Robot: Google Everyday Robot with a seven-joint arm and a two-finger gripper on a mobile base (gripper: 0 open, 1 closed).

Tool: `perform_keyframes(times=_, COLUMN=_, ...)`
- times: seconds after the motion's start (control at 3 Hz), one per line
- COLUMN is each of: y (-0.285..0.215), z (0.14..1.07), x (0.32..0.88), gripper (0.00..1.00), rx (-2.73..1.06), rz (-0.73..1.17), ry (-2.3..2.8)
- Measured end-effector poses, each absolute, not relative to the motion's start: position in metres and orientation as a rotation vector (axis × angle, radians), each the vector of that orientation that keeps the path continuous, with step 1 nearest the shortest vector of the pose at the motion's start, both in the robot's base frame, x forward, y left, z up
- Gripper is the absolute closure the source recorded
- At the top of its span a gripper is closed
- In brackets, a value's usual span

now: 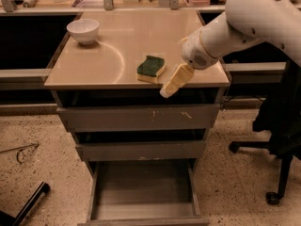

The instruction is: Place sponge into bottom drawer

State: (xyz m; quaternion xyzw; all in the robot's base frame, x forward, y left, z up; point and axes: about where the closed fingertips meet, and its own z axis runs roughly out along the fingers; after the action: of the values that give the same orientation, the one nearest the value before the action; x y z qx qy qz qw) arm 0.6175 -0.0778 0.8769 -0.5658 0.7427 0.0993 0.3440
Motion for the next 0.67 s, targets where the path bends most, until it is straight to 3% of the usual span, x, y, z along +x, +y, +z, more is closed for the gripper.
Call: perform_keyframes(times=0.67, y=-0.031, z=0.845, x=0.679, gripper=0.00, rx=-1.408, rz=0.473, ry=1.854)
